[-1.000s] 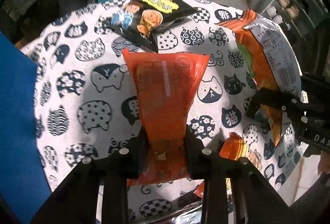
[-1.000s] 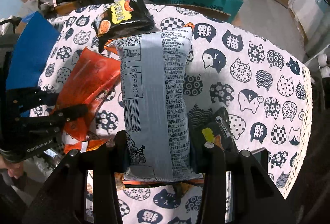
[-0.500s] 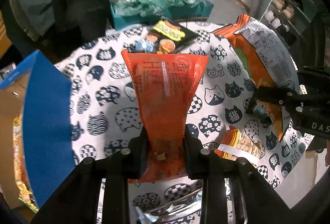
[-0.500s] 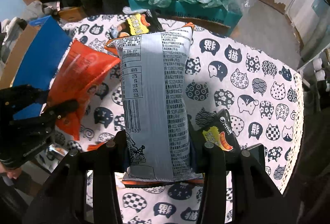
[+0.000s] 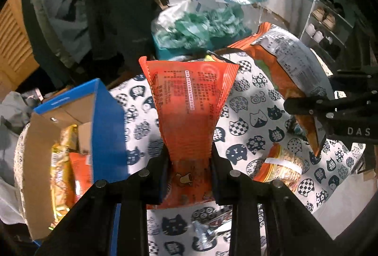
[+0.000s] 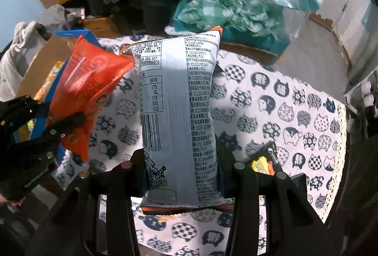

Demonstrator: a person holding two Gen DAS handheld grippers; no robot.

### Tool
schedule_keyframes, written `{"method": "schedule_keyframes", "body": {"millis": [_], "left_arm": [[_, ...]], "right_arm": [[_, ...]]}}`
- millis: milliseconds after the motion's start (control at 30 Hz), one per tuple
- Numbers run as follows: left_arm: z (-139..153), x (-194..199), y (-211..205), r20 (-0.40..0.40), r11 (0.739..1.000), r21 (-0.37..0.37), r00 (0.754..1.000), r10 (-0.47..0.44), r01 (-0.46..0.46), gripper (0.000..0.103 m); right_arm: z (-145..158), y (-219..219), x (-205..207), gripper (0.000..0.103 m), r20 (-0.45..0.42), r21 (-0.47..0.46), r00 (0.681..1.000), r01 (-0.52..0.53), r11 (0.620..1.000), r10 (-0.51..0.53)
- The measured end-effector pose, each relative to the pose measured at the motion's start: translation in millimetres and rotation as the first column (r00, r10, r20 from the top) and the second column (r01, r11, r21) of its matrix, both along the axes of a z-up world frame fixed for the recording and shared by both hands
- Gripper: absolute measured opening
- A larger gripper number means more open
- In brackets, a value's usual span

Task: Organize snacks
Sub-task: 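Carry both bags into the cardboard box and open both tools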

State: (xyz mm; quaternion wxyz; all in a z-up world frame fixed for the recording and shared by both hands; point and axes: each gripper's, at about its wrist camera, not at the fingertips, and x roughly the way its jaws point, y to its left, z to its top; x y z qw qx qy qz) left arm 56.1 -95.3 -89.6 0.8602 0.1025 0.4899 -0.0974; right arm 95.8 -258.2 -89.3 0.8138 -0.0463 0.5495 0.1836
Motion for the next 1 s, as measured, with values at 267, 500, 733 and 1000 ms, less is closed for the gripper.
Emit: {"method": "schedule_keyframes", "body": {"millis": [267, 500, 733, 1000], "left_arm": [[20, -7, 43, 0.048, 0.998, -0.009, 0.997, 0.057, -0.057, 0.029], [28, -14, 77, 0.072, 0.994, -0.017, 0.992, 0.105, -0.104, 0.029], [31, -17, 111, 0.08, 0.987, -0.022, 0.984, 0.159, -0.158, 0.029], [30, -17, 150, 0.071, 0.977, -0.033, 0.974, 0.214, -0.213, 0.029]], "right_arm": [[23, 39, 1, 0.042, 0.031, 0.047, 0.998, -0.059, 0.997, 0.057], [36, 79, 1, 0.042, 0.035, 0.084, 0.993, -0.119, 0.989, 0.117], [43, 120, 1, 0.042, 0.041, 0.094, 0.982, -0.186, 0.978, 0.183], [44, 160, 4, 0.042, 0.032, 0.109, 0.972, -0.235, 0.966, 0.233]]}}
